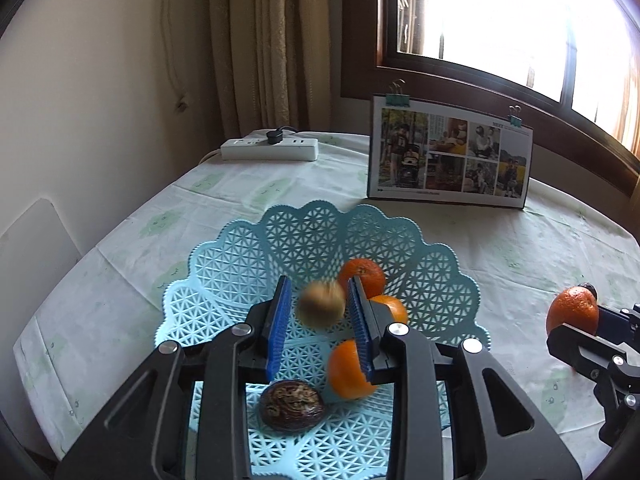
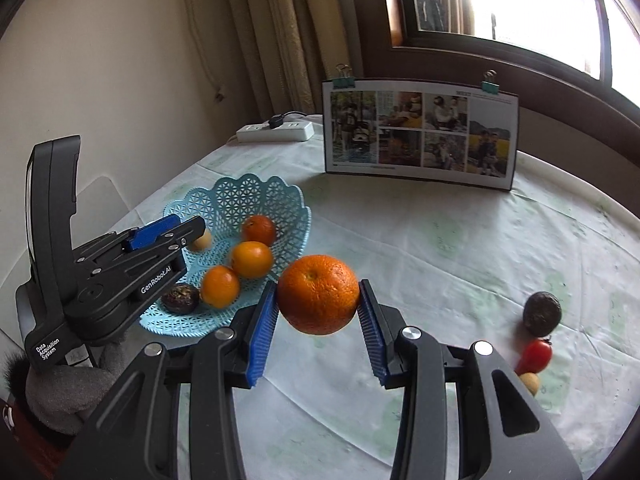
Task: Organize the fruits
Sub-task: 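Release the pear into the basket from left tool while right tool holds orange, then lower the held orange into the blue basket and open the right tool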
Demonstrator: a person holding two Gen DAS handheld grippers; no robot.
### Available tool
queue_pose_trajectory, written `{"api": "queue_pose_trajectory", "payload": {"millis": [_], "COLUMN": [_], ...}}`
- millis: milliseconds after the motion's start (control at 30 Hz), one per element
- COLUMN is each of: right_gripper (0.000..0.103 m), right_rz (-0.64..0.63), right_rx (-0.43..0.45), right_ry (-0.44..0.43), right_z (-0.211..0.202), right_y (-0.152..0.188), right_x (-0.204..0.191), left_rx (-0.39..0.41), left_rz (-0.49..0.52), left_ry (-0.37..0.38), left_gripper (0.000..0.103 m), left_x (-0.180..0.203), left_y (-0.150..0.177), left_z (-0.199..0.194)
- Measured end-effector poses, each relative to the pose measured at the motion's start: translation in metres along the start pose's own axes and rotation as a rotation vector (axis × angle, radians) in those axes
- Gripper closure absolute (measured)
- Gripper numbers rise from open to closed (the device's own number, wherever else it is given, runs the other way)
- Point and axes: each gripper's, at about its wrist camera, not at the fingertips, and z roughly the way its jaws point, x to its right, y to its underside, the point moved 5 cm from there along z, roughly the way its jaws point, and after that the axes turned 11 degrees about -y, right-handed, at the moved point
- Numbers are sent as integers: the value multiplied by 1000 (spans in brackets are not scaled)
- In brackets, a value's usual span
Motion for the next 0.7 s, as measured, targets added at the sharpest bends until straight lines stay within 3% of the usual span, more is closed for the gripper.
{"api": "queue_pose_trajectory", "payload": {"millis": [33,100,700], "right_gripper": [62,62,62], "right_rz": [-4,-15,-44], "right_rx": [-3,-6,-31], "right_ry": [-7,-15,-68], "right_z": [3,7,40], "right_y": [-1,-3,-14], "right_x": [-4,-10,-39], "left_rx": [-2,8,3], "left_rz": [-5,-19,-104], "left_ry": [-5,-32,-85], "left_gripper": [51,41,23], "left_x": [-3,-11,-53], "left_y": [0,0,11], "left_z": [1,0,-3]}}
